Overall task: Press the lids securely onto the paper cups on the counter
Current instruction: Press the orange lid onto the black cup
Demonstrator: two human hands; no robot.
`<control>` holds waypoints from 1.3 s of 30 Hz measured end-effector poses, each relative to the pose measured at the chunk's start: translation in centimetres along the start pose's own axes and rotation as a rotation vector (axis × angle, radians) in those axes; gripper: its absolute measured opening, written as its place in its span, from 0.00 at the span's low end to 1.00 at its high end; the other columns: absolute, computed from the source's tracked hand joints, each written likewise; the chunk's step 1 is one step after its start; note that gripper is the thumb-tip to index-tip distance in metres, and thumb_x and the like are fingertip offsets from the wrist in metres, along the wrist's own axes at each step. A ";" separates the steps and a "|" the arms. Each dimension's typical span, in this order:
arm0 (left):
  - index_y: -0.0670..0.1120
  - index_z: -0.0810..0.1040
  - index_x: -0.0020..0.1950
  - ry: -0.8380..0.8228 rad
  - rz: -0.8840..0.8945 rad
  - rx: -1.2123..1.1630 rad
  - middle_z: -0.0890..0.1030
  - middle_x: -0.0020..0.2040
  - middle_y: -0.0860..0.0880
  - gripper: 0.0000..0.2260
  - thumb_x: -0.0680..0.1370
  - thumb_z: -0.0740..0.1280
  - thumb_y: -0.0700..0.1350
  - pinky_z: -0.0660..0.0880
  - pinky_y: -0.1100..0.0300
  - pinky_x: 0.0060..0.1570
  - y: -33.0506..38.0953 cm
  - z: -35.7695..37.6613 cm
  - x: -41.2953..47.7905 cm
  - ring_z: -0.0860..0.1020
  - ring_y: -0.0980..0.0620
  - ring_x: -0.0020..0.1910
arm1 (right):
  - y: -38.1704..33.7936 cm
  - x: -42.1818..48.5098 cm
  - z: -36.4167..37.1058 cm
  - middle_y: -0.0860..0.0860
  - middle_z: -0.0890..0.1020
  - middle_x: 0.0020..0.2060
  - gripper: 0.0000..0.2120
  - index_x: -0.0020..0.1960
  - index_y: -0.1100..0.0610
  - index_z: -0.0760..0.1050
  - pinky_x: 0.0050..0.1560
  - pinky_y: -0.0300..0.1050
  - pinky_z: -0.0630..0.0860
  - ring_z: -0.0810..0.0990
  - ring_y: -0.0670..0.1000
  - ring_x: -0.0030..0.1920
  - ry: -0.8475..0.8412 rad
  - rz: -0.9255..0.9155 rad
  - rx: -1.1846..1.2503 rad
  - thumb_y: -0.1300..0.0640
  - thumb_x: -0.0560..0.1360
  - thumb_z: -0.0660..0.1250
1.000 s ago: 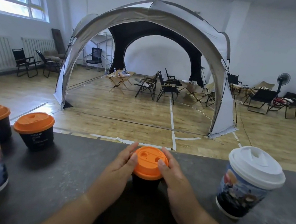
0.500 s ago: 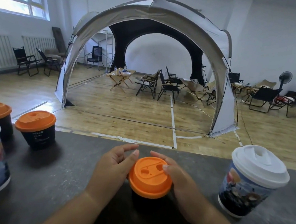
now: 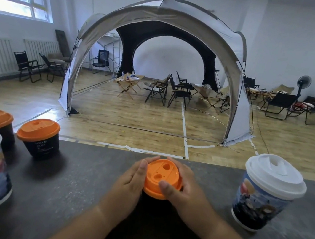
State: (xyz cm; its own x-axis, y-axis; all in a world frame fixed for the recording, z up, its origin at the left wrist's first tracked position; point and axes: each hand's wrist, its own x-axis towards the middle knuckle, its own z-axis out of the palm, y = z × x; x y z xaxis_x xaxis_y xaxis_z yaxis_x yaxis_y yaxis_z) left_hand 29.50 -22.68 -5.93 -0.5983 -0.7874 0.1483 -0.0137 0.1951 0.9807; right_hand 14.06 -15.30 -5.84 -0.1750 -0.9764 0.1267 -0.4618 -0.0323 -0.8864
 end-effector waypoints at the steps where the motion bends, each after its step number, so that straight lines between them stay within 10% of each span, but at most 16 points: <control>1: 0.61 0.73 0.62 0.015 0.009 0.014 0.80 0.54 0.62 0.20 0.76 0.49 0.60 0.75 0.67 0.56 0.0 -0.1 0.0 0.78 0.64 0.56 | 0.0 0.0 0.0 0.37 0.64 0.66 0.39 0.69 0.31 0.55 0.60 0.35 0.73 0.70 0.37 0.62 0.025 -0.002 -0.019 0.24 0.63 0.63; 6: 0.66 0.69 0.65 0.118 -0.014 0.045 0.74 0.64 0.53 0.21 0.73 0.52 0.65 0.72 0.53 0.65 -0.5 -0.5 0.9 0.74 0.54 0.65 | 0.2 0.0 0.1 0.31 0.69 0.63 0.14 0.64 0.31 0.63 0.66 0.30 0.66 0.67 0.31 0.65 0.146 0.000 0.064 0.39 0.80 0.54; 10: 0.64 0.72 0.60 0.007 -0.070 0.007 0.76 0.61 0.57 0.17 0.74 0.52 0.62 0.72 0.65 0.58 -0.2 -0.3 0.6 0.76 0.60 0.59 | 0.6 0.1 0.4 0.35 0.65 0.68 0.46 0.75 0.37 0.55 0.68 0.36 0.66 0.66 0.36 0.68 0.038 0.005 -0.017 0.19 0.63 0.57; 15: 0.63 0.69 0.63 0.026 -0.048 0.013 0.77 0.61 0.55 0.20 0.74 0.50 0.64 0.73 0.59 0.61 -0.4 -0.4 0.8 0.76 0.57 0.60 | 0.2 0.2 -0.1 0.38 0.62 0.68 0.33 0.76 0.39 0.55 0.70 0.43 0.66 0.65 0.40 0.68 0.106 0.001 -0.048 0.32 0.75 0.59; 18: 0.67 0.65 0.67 0.070 -0.036 0.070 0.73 0.64 0.56 0.22 0.75 0.48 0.64 0.71 0.64 0.58 -0.7 -0.5 0.9 0.73 0.56 0.63 | 0.2 0.1 0.1 0.33 0.66 0.65 0.24 0.73 0.36 0.57 0.66 0.30 0.62 0.64 0.39 0.70 0.161 0.010 0.016 0.38 0.77 0.53; 22: 0.64 0.71 0.61 0.001 -0.031 0.058 0.75 0.62 0.58 0.18 0.75 0.51 0.62 0.72 0.65 0.59 -0.5 -0.5 0.7 0.75 0.61 0.60 | 0.8 0.2 0.5 0.38 0.63 0.69 0.41 0.77 0.38 0.51 0.65 0.33 0.63 0.64 0.40 0.70 0.052 0.012 -0.059 0.26 0.70 0.60; 29: 0.71 0.67 0.62 0.095 0.019 0.084 0.75 0.63 0.54 0.19 0.74 0.50 0.70 0.74 0.53 0.63 -0.6 -0.6 1.0 0.76 0.52 0.62 | 0.5 0.1 0.4 0.37 0.63 0.71 0.26 0.72 0.34 0.55 0.72 0.38 0.63 0.63 0.40 0.72 0.226 -0.050 -0.029 0.34 0.76 0.54; 39: 0.67 0.67 0.65 0.056 -0.014 0.005 0.76 0.64 0.51 0.24 0.73 0.50 0.72 0.73 0.52 0.64 -0.7 -0.6 1.0 0.76 0.51 0.62 | 0.3 0.0 0.6 0.38 0.51 0.78 0.39 0.78 0.36 0.46 0.77 0.52 0.59 0.54 0.43 0.77 0.163 -0.007 -0.074 0.32 0.74 0.61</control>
State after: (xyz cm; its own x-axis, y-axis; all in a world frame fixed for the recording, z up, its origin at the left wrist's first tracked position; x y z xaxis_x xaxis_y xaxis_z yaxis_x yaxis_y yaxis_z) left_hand 29.41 -23.99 -6.38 -0.5525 -0.8214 0.1418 -0.0254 0.1866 0.9821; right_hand 14.46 -15.41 -6.41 -0.3076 -0.9283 0.2091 -0.5256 -0.0174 -0.8506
